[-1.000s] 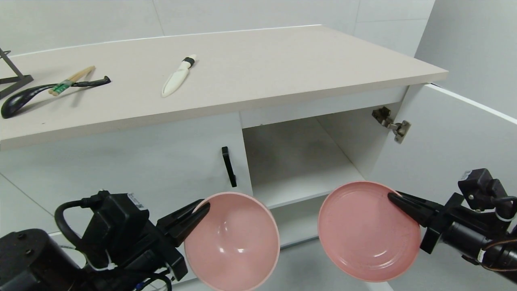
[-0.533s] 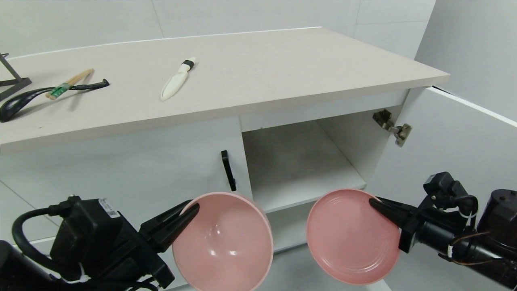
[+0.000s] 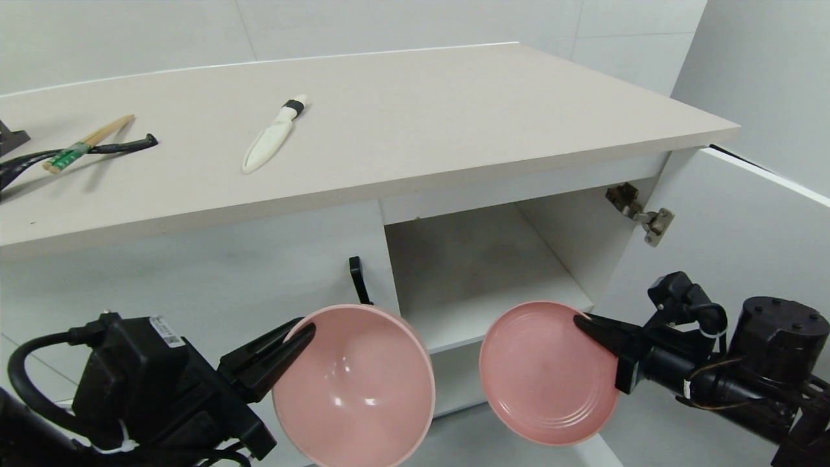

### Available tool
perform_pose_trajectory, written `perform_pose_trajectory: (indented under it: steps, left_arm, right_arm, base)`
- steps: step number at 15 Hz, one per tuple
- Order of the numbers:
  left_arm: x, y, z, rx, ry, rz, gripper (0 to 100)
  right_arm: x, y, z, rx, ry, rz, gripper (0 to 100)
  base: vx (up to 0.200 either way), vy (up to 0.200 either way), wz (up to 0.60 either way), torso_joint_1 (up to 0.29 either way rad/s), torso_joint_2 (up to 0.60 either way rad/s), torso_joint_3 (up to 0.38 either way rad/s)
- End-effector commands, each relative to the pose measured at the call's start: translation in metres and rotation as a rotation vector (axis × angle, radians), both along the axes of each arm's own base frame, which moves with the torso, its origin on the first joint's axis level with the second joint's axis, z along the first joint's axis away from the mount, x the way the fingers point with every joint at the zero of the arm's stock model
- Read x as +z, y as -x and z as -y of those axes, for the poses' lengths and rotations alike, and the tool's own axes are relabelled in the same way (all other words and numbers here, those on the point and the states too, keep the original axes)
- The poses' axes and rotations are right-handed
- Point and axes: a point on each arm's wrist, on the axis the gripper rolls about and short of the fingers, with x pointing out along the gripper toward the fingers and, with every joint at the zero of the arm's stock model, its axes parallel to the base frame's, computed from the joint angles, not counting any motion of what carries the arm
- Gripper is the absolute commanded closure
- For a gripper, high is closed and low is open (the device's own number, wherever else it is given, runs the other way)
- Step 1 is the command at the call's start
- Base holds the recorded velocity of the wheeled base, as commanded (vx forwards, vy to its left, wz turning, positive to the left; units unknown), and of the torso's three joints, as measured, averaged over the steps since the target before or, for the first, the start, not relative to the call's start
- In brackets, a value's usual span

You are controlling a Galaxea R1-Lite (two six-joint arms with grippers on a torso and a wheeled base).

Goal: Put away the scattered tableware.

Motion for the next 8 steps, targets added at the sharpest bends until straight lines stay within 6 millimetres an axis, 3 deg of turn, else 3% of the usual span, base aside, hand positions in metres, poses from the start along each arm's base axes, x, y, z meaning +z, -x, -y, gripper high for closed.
perform_pose_trajectory:
  steps: [1,5,8]
  left_arm:
    - [0.000,0.000,0.000,0.000,-0.001,-0.001,100]
    - [0.000,-0.001,-0.001,0.012,0.000,-0.003,100]
    - [-0.001,-0.003,-0.003,0.024,-0.003,-0.007,100]
  right_arm:
    - [-0.004,-0.013,-0.005,-0.002,-0.016,-0.007,100]
    - [-0.009,-0.026,-0.012,-0.013,-0.058,-0.030,100]
    - [-0.018,-0.048,-0.023,-0.077,-0.127,-0.066,100]
  base:
    - [0.000,0.000,0.00,0.000,0.00,0.000]
    - [0.000,0.000,0.00,0.000,0.00,0.000]
    - [0.000,0.000,0.00,0.000,0.00,0.000]
